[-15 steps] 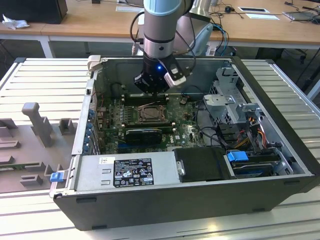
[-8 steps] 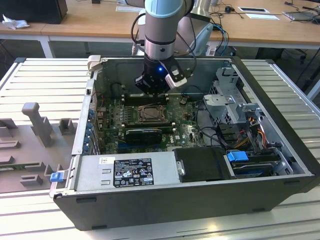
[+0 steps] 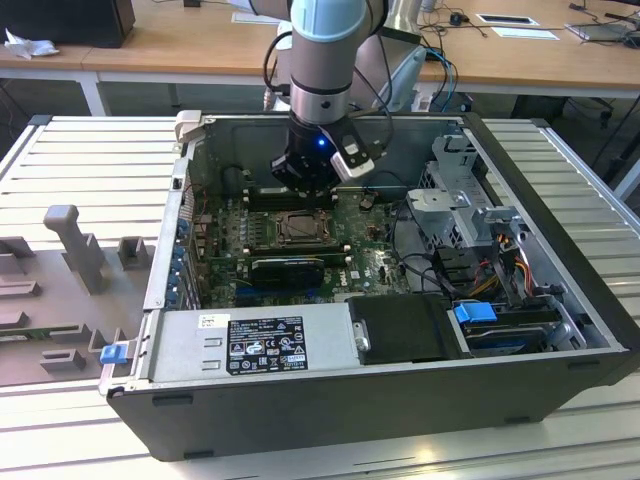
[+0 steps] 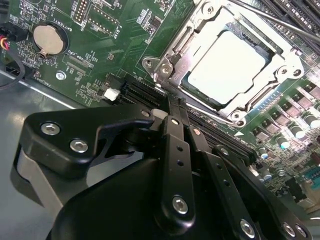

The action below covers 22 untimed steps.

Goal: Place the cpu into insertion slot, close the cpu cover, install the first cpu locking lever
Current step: 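Close the cpu cover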

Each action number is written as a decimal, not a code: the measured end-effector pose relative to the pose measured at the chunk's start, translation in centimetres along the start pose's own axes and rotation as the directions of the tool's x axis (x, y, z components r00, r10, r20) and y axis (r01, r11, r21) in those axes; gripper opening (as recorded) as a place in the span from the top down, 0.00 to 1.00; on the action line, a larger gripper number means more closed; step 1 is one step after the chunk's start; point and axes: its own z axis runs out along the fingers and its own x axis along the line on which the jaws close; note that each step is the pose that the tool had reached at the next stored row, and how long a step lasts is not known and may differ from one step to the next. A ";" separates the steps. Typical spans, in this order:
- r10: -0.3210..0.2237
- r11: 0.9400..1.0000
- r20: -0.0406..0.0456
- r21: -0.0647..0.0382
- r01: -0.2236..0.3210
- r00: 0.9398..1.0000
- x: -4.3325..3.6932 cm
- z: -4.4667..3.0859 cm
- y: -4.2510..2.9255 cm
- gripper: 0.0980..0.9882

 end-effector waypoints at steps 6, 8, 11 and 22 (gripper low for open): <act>0.000 1.000 0.000 0.002 0.000 1.000 -0.02 0.19 -0.02 0.99; 0.000 1.000 0.000 0.002 0.000 1.000 -0.03 0.23 -0.04 0.99; 0.000 1.000 0.000 0.002 0.000 1.000 -0.03 0.26 -0.11 0.99; 0.001 1.000 0.001 -0.011 -0.001 1.000 -0.03 0.05 -0.13 0.99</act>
